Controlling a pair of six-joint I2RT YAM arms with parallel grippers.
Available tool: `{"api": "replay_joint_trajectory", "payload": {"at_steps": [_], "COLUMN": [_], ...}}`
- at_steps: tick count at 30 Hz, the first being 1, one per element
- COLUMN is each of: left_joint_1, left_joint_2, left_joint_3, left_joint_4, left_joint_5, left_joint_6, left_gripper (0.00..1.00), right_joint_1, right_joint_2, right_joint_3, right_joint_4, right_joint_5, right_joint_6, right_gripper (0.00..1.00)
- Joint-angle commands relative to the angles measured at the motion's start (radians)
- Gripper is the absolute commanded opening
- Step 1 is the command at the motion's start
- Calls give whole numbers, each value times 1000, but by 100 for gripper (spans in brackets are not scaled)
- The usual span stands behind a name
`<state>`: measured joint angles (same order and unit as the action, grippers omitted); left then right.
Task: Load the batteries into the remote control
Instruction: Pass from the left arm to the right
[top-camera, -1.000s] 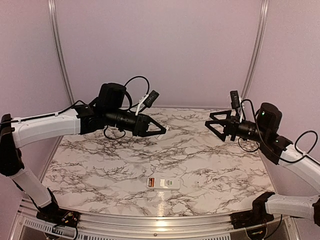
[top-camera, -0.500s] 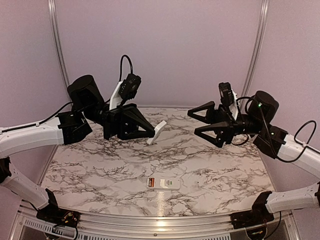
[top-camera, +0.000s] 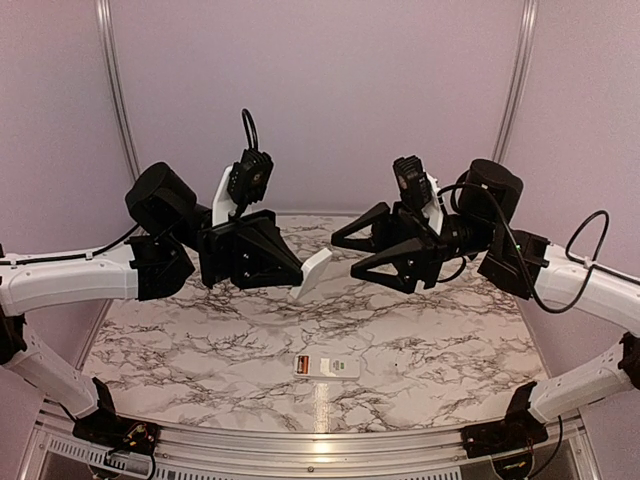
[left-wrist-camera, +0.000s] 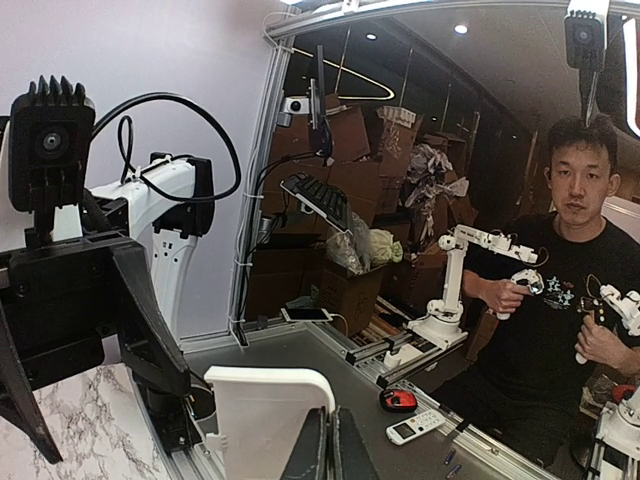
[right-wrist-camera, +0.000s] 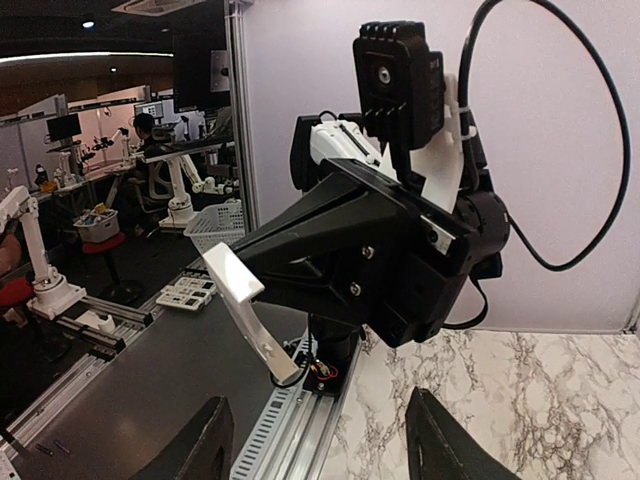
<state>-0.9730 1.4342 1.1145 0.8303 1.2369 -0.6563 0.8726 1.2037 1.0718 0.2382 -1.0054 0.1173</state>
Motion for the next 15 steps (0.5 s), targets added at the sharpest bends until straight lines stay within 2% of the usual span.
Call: {"api": "replay_joint_trajectory", "payload": {"at_steps": [1, 8, 15], "left_joint_1": [-5, -8, -12], "left_joint_2": [12, 37, 73], "left_joint_3": [-7, -5, -15], "left_joint_4": [72, 109, 328], "left_joint_5": [21, 37, 41], "left_joint_6": [-20, -54, -223], "left_gripper": [0, 0, 0], "right_joint_1": [51, 97, 116], "right_joint_2": [20, 54, 82], "right_joint_3": [53, 96, 122], "right_joint_4": [-40, -78, -72], "right_joint_5": [-39, -46, -77], "right_joint_6": [-25, -62, -66], "right_gripper": [55, 48, 44]}}
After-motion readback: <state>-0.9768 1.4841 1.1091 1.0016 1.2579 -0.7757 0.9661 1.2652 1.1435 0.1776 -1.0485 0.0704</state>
